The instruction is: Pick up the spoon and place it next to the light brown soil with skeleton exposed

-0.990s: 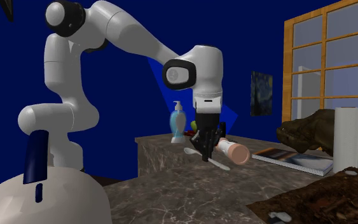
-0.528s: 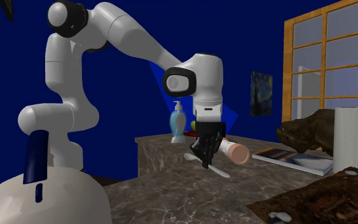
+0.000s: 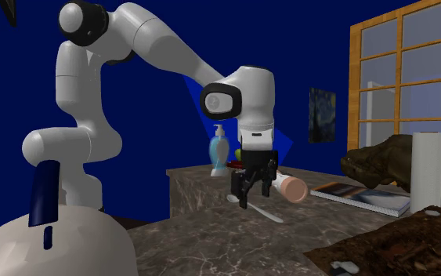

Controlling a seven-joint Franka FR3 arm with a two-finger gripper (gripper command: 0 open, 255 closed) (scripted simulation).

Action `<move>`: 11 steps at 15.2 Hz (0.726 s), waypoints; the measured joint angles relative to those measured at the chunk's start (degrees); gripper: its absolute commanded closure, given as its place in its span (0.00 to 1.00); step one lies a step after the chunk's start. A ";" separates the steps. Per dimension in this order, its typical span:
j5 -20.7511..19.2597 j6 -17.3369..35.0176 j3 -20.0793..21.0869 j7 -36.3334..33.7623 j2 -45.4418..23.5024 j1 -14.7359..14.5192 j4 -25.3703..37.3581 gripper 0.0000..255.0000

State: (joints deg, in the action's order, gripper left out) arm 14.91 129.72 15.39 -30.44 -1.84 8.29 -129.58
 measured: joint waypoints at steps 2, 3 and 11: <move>0.00 0.00 0.00 0.00 0.00 0.00 0.00 0.00; -0.07 -0.72 -0.03 -0.13 0.28 0.03 0.46 0.00; -0.22 -7.25 -0.83 0.09 3.76 0.85 3.38 0.00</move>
State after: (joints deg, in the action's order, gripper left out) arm 14.69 122.46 14.56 -30.35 1.92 9.15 -126.20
